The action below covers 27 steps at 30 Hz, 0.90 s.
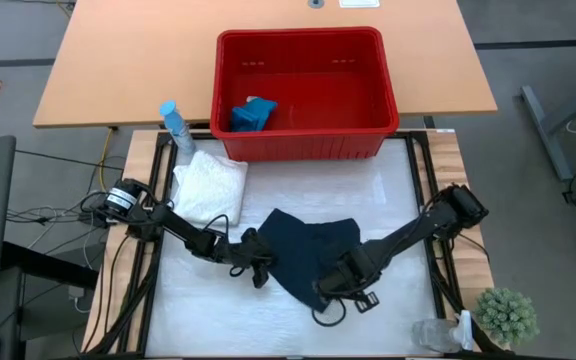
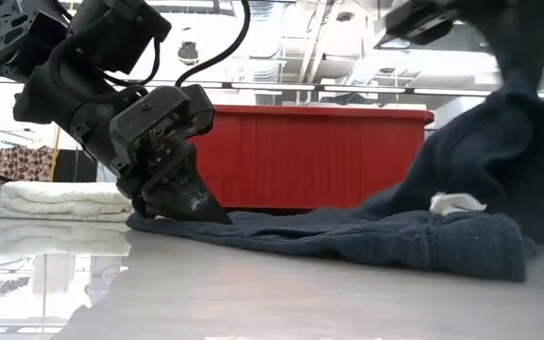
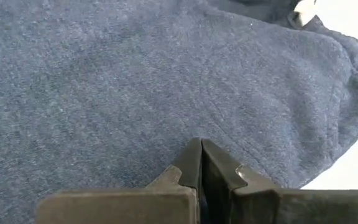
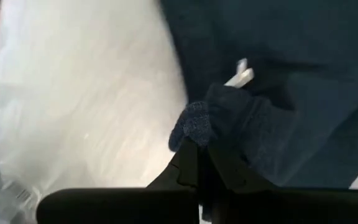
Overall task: Fold Laundry from Bin
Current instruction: Fold the black shorts
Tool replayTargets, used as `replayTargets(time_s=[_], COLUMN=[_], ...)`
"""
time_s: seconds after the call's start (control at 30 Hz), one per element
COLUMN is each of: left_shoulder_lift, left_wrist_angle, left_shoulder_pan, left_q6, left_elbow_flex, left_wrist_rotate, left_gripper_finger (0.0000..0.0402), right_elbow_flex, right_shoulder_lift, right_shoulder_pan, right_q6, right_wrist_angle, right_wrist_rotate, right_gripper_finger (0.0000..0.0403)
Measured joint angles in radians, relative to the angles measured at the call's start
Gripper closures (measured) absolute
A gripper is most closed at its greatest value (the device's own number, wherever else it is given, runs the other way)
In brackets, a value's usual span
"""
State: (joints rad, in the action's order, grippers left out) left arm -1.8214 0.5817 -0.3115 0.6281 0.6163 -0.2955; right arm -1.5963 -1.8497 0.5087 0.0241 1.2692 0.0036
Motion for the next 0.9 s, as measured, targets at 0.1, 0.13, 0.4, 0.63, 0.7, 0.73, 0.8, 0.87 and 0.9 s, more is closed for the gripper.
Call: replayTargets(time_s=[0.1,0.13,0.4,0.63,0.7,0.73,0.8,0.87,0.9], left_shoulder_lift=[0.000,0.000,0.000,0.025,0.036,0.045,0.057,0.060,0.054], left_wrist_angle=[-0.003,-0.004,0.007,0.142,0.138,0.141,0.230,0.322,0.326], left_shoulder_pan=[0.004,0.008,0.058,0.071,0.071,0.070,0.057,0.025,0.003], left_q6=[-0.007,-0.007,-0.029,-0.063,-0.064,-0.064,-0.063,-0.097,-0.119], left_elbow_flex=[0.000,0.000,0.000,0.025,0.037,0.039,0.048,0.066,0.082], left_wrist_rotate=[-0.002,-0.001,0.027,0.171,0.180,0.178,0.165,0.162,0.153], left_gripper_finger=[0.0402,0.0402,0.0402,0.0402,0.0402,0.0402,0.0402,0.0402,0.0401], right_elbow_flex=[0.000,0.000,-0.052,-0.052,-0.052,-0.052,-0.052,-0.052,-0.052], right_shoulder_lift=[0.002,0.002,0.005,0.005,0.006,0.006,0.006,0.006,0.007], right_shoulder_pan=[0.026,0.033,0.035,-0.009,-0.016,-0.020,-0.021,-0.020,-0.019], right_q6=[-0.024,-0.039,-0.054,0.063,0.095,0.113,0.138,0.150,0.159], right_wrist_angle=[0.015,0.012,0.012,0.013,0.010,0.007,0.005,-0.001,-0.002], right_wrist_rotate=[-0.001,0.000,0.108,0.132,0.133,0.133,0.133,0.135,0.136], right_gripper_finger=[0.0374,0.0374,0.0374,0.0374,0.0374,0.0374,0.0374,0.0374,0.0374])
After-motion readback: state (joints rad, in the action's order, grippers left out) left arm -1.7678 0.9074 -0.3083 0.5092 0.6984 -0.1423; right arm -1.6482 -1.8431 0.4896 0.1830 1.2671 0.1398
